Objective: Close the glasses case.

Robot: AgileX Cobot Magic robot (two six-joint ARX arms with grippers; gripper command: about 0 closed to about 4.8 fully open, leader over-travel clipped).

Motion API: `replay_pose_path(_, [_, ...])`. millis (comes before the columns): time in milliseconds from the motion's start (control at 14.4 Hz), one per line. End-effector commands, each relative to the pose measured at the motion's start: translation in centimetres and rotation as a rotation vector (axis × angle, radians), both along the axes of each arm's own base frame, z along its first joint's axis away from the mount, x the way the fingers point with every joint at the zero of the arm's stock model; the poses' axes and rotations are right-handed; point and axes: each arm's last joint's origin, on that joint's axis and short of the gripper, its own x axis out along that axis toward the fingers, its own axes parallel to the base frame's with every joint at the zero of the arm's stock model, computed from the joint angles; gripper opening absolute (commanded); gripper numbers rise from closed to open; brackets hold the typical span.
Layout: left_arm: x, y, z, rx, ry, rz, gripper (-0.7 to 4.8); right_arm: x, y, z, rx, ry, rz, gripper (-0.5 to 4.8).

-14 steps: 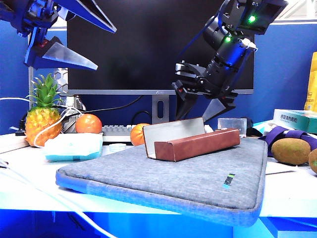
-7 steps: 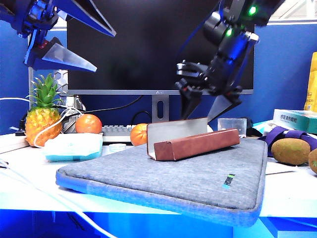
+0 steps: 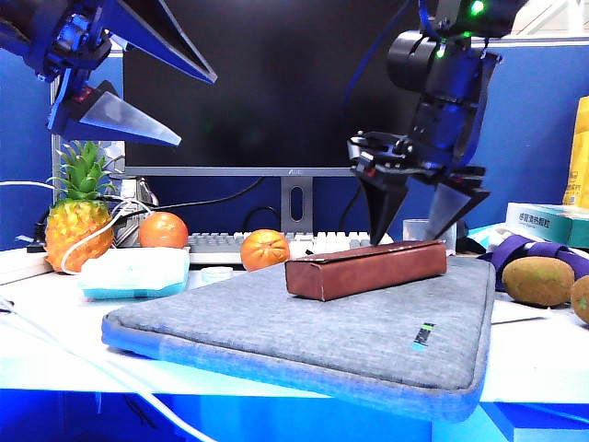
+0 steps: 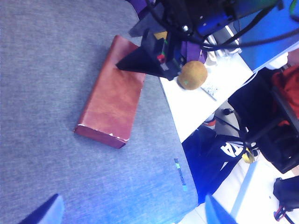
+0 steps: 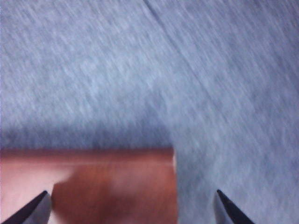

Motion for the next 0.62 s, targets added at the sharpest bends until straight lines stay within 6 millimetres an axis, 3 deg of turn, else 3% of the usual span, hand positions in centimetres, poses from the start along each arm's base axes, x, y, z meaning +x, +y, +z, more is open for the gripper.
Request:
replay_pose_path(69, [0.1, 0.0, 0.3, -0.003, -0.033, -0.008, 4.02, -0.8, -0.2, 4.4, 0.094, -0.18, -0.006, 4.79])
replay_pose_path(278, [0.1, 0.0, 0.7, 0.018, -0.144, -0.045, 3.98, -3.7, -1.0, 11.9, 0.29, -0.461, 0.027, 4.79])
replay_pose_path(486, [-1.6, 1.1, 3.3, 0.129, -0.353, 0.093, 3.98, -9.8, -3.4, 18.6, 0.355, -0.691, 0.024, 4.79])
replay_pose_path(625, [-4.4, 2.5, 6.3, 0.185, -0.548, 0.229, 3.98, -14.4, -5.3, 21.5, 0.388, -0.881, -0.008, 4.79])
